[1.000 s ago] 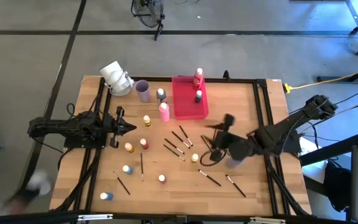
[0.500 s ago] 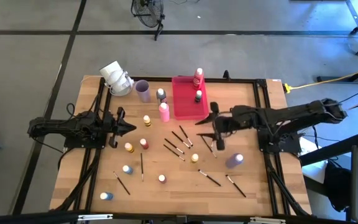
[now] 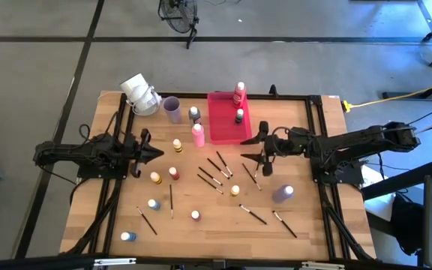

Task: Pick & Place Paint Supplies
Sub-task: Put the black paint brush into the purple cup

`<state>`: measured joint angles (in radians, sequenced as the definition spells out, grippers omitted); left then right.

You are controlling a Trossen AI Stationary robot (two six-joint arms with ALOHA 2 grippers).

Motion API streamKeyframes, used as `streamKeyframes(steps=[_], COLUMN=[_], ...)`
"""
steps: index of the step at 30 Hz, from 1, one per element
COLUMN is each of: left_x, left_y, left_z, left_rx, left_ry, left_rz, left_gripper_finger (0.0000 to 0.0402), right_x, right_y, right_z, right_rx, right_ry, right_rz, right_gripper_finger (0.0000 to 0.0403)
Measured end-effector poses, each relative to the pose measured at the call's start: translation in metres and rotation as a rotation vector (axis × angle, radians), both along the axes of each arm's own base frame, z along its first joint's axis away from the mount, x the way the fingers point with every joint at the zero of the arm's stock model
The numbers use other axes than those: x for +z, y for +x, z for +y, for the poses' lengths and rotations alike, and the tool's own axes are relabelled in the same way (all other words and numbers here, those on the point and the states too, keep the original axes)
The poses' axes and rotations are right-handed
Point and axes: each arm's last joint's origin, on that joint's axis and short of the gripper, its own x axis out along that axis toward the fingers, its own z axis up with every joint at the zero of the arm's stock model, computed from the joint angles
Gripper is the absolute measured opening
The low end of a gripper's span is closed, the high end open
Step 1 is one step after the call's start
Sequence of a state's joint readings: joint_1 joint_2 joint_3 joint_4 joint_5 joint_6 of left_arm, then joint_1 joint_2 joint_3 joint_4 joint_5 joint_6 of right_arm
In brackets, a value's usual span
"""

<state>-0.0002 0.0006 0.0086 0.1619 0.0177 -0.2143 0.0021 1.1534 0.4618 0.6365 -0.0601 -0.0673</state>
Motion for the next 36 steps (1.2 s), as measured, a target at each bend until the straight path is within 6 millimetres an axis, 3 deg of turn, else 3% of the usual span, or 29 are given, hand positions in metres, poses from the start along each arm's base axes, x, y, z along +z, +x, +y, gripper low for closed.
streamKeyframes(steps=[16, 27, 36], left_x=[0.029, 0.062, 0.077], left_y=[-0.006, 0.011, 0.032], left_z=[-0.001, 0.002, 0.001], left_rx=[0.009, 0.092, 0.048], left_ry=[0.145, 0.132, 0.181], left_rz=[-0.168, 0.082, 0.125], left_gripper_finger=[0.0006, 0.0006, 0.0006], right_x=[-0.003, -0.002, -0.002], right_y=[0.0, 0.0, 0.0], right_z=[0.001, 0.002, 0.003], right_rx=[0.033, 0.053, 0.087], right_ry=[0.002, 0.003, 0.006], right_rz=[0.03, 0.026, 0.026], right_gripper_finger=[0.0197, 0.0197, 0.0197])
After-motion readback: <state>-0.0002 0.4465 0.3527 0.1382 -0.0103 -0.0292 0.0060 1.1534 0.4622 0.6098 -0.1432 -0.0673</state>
